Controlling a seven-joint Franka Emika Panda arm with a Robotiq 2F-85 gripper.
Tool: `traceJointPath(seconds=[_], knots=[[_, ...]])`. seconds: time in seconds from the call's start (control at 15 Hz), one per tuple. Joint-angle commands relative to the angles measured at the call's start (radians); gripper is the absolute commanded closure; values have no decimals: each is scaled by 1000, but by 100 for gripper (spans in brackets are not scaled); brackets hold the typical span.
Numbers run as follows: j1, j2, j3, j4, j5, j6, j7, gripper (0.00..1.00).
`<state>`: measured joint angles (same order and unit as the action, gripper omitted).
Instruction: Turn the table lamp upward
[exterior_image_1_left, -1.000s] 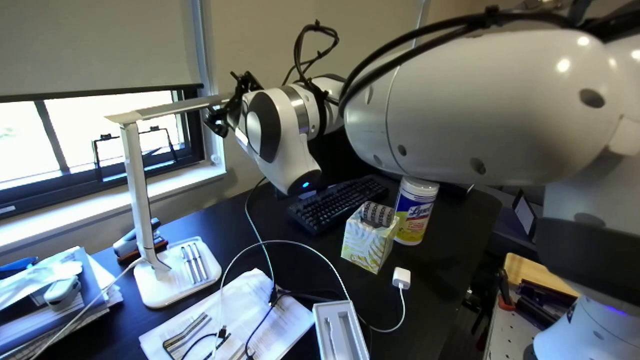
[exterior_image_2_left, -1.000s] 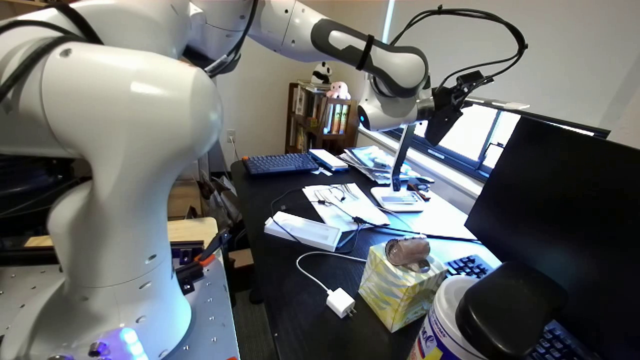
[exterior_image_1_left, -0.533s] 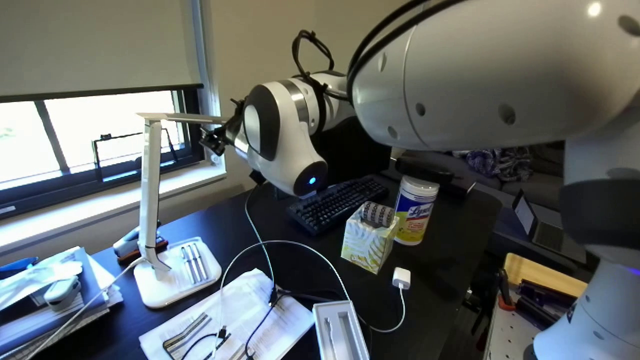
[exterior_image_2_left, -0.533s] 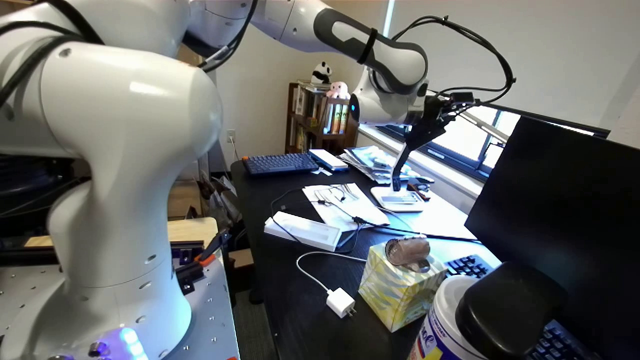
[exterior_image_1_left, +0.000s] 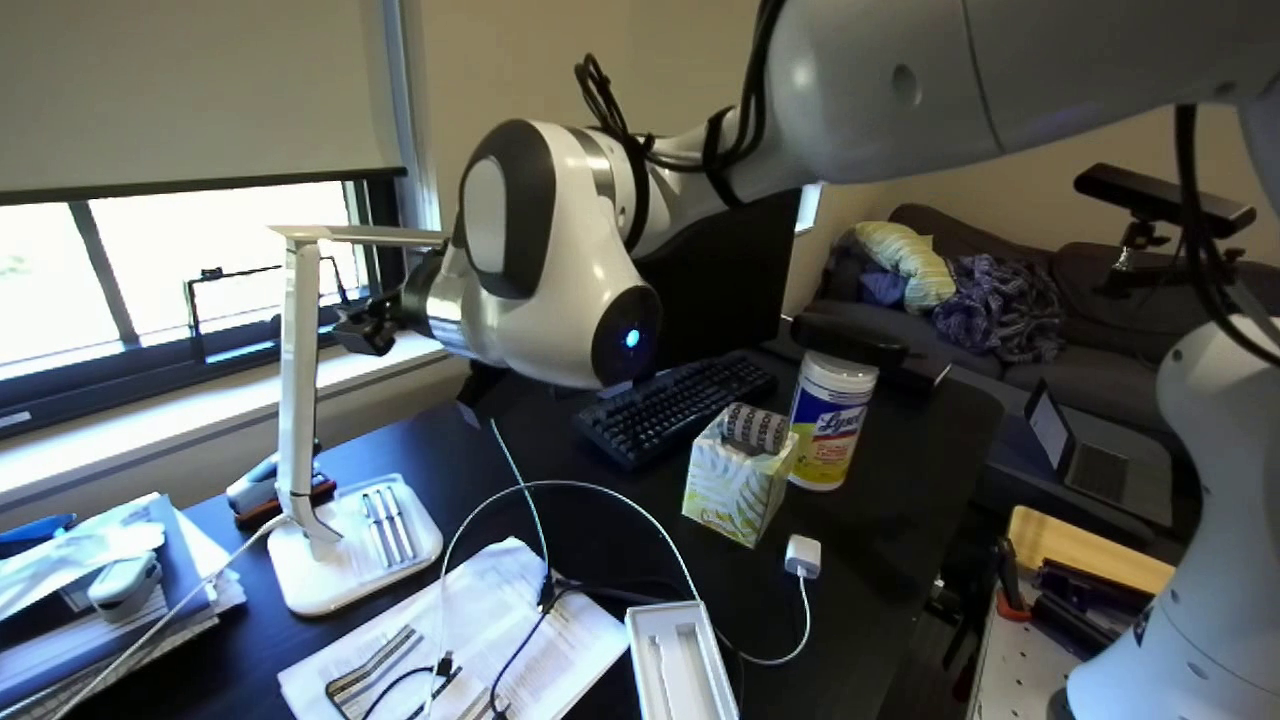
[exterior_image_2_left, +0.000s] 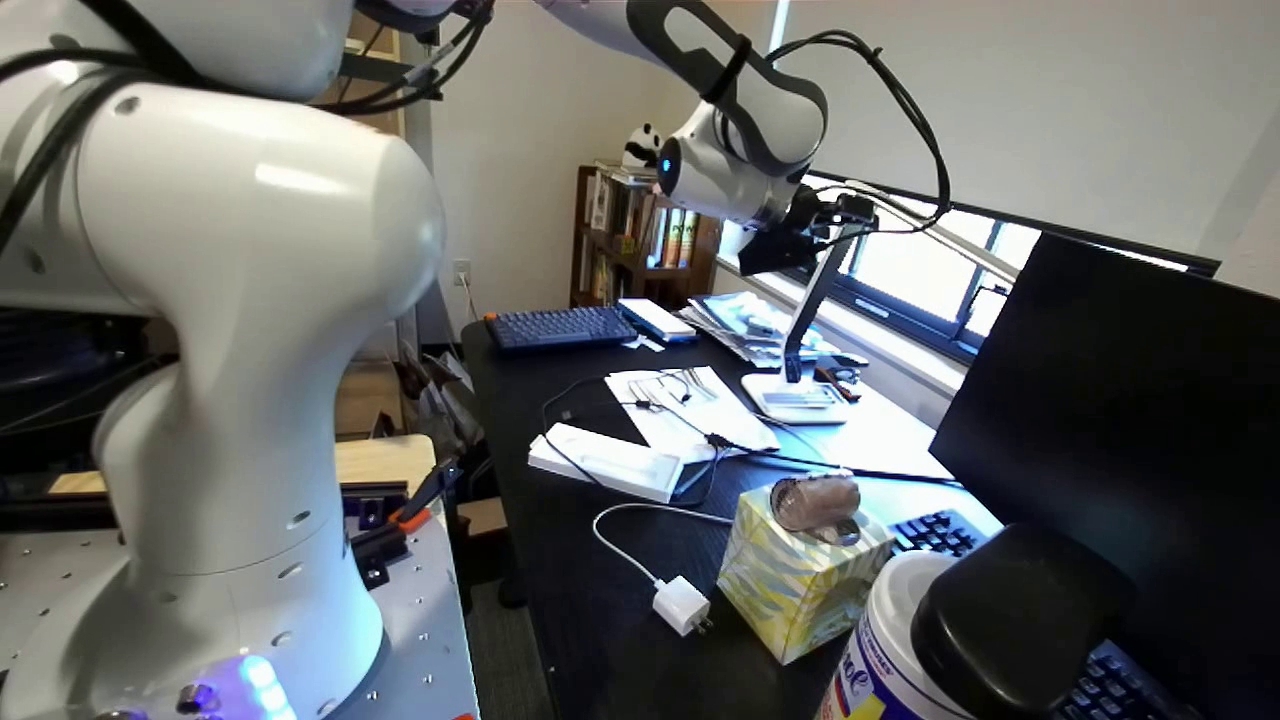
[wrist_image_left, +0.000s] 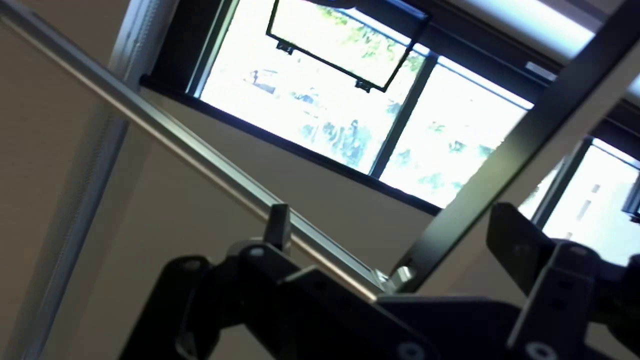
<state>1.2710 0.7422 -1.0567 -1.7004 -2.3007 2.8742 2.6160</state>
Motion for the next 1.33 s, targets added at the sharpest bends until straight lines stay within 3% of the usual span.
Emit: traceJointPath(seconds=[0.0,0.2,0.4,0.47,0.6,0.67,0.73,0.87,0.93,1.0,1.07,1.13,1.27], knots=[[-49,-193,134,-49,-92,68,0,0],[-104,-332,253,-75,-162,120,0,0],[-169,-416,326,-83,-172,263,0,0],[-309,-484,468,-113,-29,283,-202,0],[-437,-499,566,-135,97,377,-310,0],[-347,-466,449,-110,18,468,-165,0],[-373,-471,448,-129,51,525,-197,0],[-321,-446,339,-142,16,648,-146,0],[-318,-454,336,-172,-16,678,-112,0],[-372,-517,436,-283,-59,616,-99,0],[-398,-513,465,-295,-47,618,-83,0],[-366,-468,401,-217,-19,612,-133,0],[-378,-477,440,-276,-20,601,-121,0]])
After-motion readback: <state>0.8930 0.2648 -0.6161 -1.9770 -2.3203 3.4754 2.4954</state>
